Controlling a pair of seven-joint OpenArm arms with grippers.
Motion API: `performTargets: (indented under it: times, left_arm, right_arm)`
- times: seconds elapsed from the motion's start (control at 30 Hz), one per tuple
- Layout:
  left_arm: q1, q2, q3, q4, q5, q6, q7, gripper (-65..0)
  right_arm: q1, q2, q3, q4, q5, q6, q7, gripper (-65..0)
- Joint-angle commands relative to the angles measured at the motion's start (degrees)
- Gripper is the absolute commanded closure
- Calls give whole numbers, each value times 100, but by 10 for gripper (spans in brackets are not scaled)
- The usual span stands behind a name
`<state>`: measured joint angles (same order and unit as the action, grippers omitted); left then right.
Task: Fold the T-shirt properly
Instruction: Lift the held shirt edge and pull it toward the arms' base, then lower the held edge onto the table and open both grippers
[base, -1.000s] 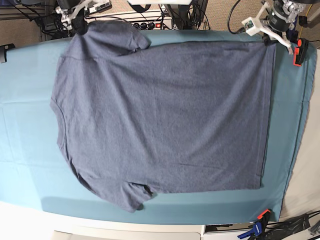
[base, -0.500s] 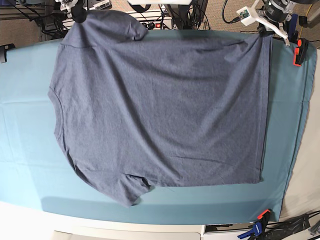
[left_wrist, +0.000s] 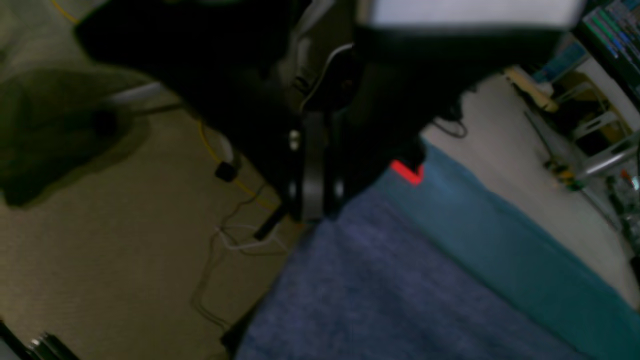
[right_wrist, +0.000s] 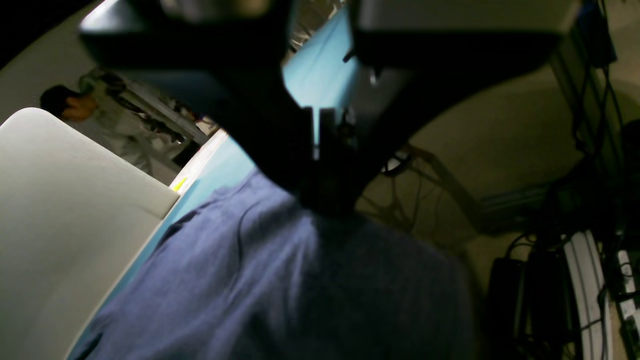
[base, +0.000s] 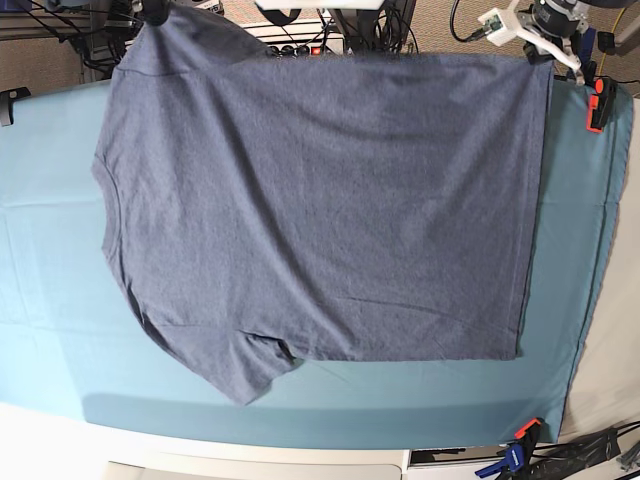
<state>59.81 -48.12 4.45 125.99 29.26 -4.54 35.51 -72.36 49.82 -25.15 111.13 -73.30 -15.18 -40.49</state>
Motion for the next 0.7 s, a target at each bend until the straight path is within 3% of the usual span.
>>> performTargets:
  times: [0.0,0.37,0.5,0.67]
  left_arm:
    - [61,-63,-22,92,55,70,-59,0]
    - [-417,-66,-24,92,68,111,-214,0]
    - [-597,-68,-24,92,52,114,-275,0]
    - [-848,-79,-24,92,46,114,-358,0]
  right_arm:
    - [-81,37,13,63,-48,-61,-46,0]
    - [745,13,162,245,-127,-116,20,0]
    - [1303,13,164,621,221,-109,160,0]
    - [2122,-114,164,866,929,365,411,0]
